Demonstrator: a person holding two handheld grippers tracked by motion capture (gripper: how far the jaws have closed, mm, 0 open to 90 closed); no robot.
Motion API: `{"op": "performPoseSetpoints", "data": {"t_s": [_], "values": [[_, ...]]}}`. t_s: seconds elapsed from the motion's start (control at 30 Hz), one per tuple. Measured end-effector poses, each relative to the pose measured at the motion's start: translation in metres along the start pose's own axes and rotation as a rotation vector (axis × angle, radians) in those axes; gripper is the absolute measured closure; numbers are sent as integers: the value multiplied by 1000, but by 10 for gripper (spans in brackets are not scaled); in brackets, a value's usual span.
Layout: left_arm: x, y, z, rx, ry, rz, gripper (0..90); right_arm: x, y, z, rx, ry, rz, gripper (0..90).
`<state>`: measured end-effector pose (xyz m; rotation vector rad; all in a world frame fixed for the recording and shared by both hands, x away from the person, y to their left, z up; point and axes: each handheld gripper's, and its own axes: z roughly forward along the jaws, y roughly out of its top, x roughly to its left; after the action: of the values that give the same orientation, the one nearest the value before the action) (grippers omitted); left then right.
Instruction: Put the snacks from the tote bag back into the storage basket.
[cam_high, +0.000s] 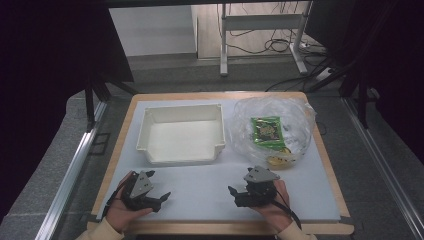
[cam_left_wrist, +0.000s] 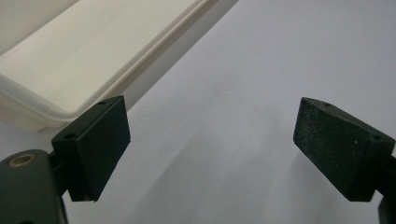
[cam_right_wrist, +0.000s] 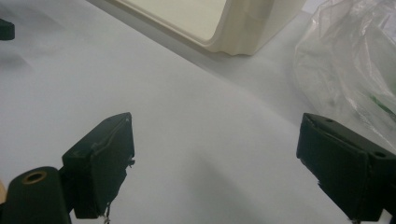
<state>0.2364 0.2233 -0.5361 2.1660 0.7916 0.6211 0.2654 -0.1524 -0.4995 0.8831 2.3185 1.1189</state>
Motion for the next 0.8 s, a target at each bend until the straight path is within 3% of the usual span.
{"op": "performPoseSetpoints", "data": {"t_s": [0.17,0.37,0.5,0.8], "values": [[0,0,0,-2,2,4,108,-3,-1,3,14,-13,29,106],[0,1,-1,-10,-2,0,108,-5,-1,6,31,2,40,107],[0,0,0,-3,-6,10,108,-4,-1,6,29,-3,31,108],[1,0,-2,-5,5,1,109,-5,0,7,30,39,13,131]]}}
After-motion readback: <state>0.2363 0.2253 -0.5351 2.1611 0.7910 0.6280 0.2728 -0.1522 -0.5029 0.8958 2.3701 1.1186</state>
